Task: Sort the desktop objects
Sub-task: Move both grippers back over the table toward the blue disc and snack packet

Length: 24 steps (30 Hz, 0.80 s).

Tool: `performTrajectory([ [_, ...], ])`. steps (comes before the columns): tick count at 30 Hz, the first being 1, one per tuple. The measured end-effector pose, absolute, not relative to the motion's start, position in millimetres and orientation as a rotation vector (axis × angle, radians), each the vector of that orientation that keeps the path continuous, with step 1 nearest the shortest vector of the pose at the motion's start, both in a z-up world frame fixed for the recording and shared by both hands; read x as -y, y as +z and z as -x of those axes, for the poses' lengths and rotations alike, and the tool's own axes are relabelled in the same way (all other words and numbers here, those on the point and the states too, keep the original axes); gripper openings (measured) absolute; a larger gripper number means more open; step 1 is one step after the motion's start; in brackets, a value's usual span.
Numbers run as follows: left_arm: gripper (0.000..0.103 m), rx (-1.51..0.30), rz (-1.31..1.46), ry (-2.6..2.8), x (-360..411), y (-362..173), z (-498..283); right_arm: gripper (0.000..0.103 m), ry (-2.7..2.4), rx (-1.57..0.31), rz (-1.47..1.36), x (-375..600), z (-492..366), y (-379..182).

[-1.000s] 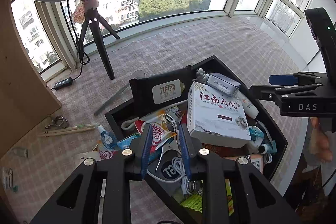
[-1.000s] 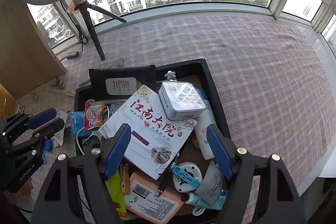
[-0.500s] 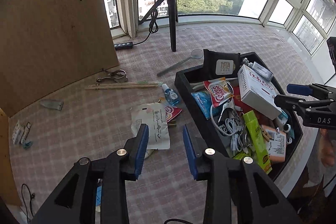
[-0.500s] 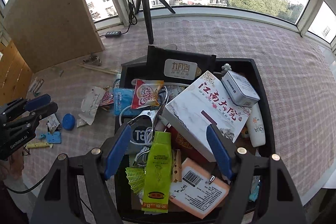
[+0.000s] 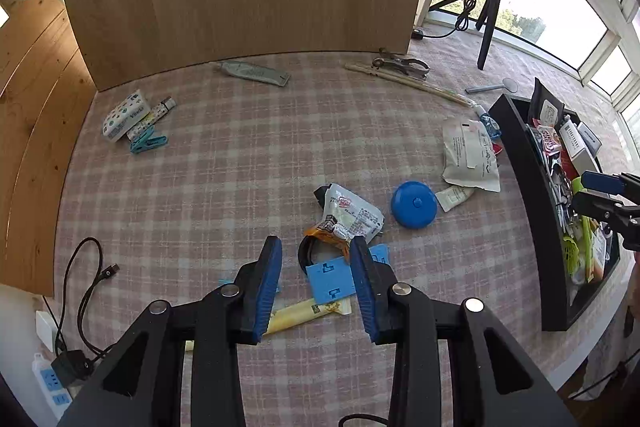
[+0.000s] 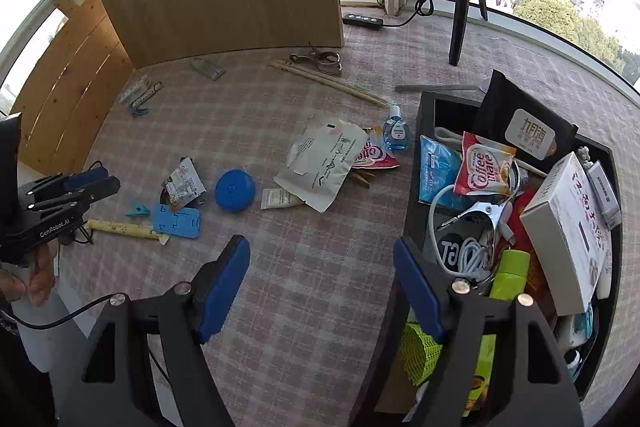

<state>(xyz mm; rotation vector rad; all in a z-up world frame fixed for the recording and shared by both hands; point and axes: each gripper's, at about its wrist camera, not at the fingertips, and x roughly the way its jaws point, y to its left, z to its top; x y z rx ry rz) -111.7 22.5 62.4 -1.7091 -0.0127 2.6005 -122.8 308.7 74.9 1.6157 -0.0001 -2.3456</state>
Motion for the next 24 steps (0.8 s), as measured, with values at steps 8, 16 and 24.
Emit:
performTrajectory([
  [8,0.033,0.092,1.745,2.56,-5,49,111,0.073,-2.267,-0.088,-1.638,-253,140,53],
  [16,0.038,0.089,1.765,2.499,-24,35,139,0.073,-2.204,-0.103,-1.689,-225,163,26],
  [24,0.047,-0.004,1.792,2.452,-47,16,159,0.073,-2.154,-0.133,-1.711,-212,175,9],
])
